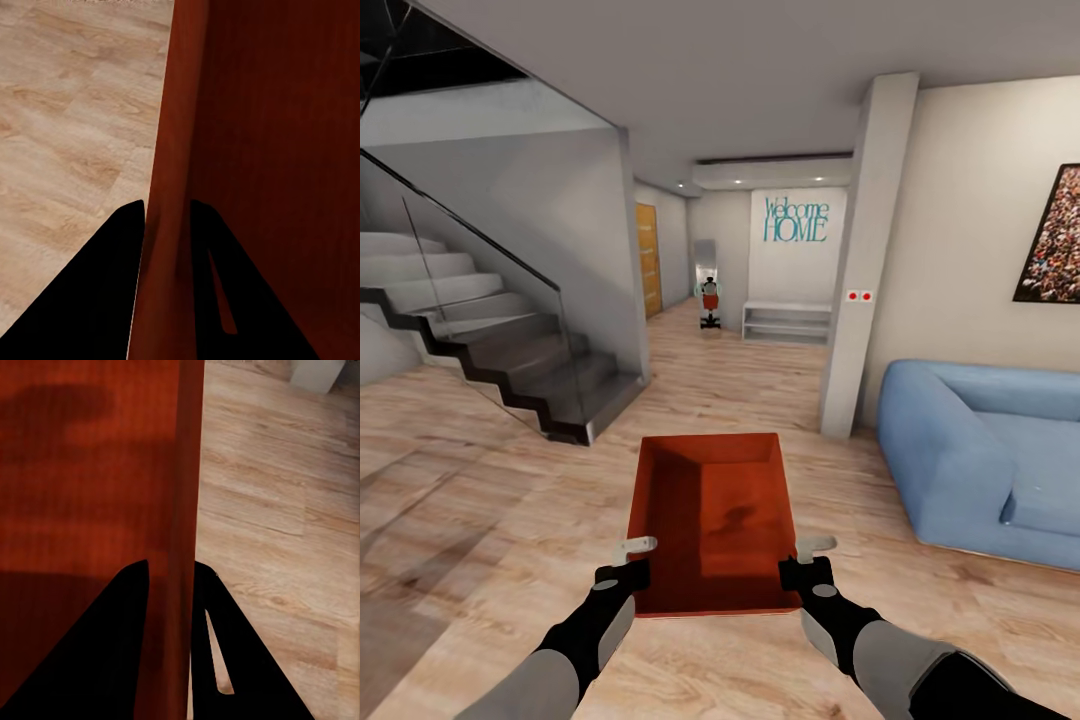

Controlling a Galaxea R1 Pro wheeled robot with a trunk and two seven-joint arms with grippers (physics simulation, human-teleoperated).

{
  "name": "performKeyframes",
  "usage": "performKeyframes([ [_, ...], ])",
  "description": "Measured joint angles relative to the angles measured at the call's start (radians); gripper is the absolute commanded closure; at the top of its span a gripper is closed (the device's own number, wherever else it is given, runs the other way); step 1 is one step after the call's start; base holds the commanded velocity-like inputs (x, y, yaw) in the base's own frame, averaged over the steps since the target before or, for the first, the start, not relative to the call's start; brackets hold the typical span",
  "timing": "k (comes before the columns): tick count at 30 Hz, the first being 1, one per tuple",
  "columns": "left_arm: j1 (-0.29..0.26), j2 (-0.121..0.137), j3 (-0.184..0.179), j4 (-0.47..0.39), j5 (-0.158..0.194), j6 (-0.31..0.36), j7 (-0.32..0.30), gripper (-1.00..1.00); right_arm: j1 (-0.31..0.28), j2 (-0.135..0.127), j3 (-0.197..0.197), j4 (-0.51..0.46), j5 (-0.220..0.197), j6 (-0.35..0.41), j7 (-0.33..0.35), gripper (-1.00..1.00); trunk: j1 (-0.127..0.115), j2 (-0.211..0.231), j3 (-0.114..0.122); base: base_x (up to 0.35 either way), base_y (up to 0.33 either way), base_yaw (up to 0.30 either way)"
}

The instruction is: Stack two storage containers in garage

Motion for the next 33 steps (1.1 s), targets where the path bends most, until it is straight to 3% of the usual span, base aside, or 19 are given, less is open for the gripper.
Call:
performKeyframes([
  [33,0.000,0.001,-0.005,0.000,0.001,0.001,0.000,1.00,0.000,0.002,-0.001,0.006,-0.002,-0.004,0.001,1.00,0.000,0.000,0.000,0.322,0.000,0.000],
])
